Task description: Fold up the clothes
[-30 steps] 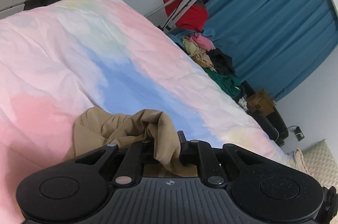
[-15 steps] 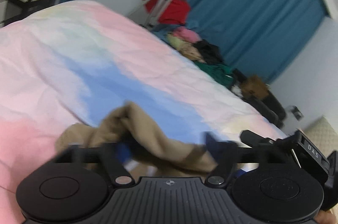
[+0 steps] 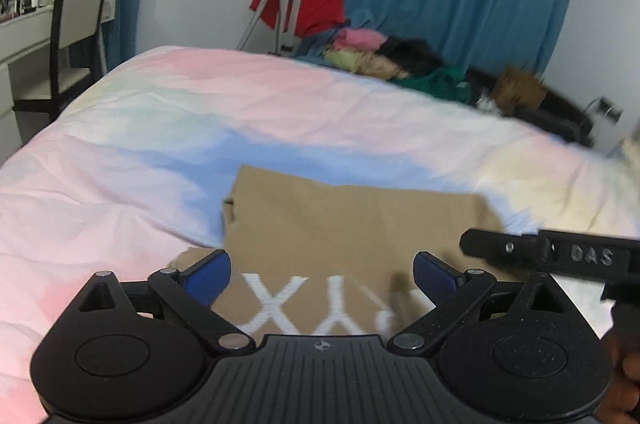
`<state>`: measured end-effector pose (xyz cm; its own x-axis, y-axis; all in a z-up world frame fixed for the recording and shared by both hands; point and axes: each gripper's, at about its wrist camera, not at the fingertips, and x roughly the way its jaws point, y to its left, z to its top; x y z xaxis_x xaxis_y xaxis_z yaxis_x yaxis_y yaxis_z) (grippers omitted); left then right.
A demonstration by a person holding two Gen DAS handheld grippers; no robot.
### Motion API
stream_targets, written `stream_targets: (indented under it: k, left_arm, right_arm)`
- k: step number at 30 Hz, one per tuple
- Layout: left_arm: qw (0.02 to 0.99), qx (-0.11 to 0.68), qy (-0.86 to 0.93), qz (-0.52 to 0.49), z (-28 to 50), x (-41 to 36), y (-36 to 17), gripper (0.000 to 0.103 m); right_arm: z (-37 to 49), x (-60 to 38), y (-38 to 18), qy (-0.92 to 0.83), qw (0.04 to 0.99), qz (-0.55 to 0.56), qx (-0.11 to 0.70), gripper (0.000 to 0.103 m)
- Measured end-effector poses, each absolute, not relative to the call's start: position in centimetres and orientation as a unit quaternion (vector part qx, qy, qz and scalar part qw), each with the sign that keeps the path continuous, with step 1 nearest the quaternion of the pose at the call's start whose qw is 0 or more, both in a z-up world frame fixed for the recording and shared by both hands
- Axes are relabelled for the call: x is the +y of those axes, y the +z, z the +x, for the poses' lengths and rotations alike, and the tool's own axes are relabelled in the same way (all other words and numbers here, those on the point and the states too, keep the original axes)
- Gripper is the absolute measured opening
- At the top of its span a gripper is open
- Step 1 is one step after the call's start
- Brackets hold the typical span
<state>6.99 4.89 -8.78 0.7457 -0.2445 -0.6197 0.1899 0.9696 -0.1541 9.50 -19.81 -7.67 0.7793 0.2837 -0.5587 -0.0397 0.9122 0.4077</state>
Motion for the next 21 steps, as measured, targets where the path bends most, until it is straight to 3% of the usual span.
stream_targets:
  k: [8, 21]
  left_arm:
    - [0.925, 0.364, -0.101, -0.041, 8.3, 5.3, -9.8, 0.098]
    - [0.939, 0.324, -0.108, -0.031, 0.5, 5.4, -5.6, 0.098]
  right_arm:
    - [11.8, -18.9, -9.8, 0.070, 0.928, 0.151, 0.334, 0.040]
    - [3.0, -19.0, -5.8, 0.084, 0.934, 0.157, 0.308, 0.042]
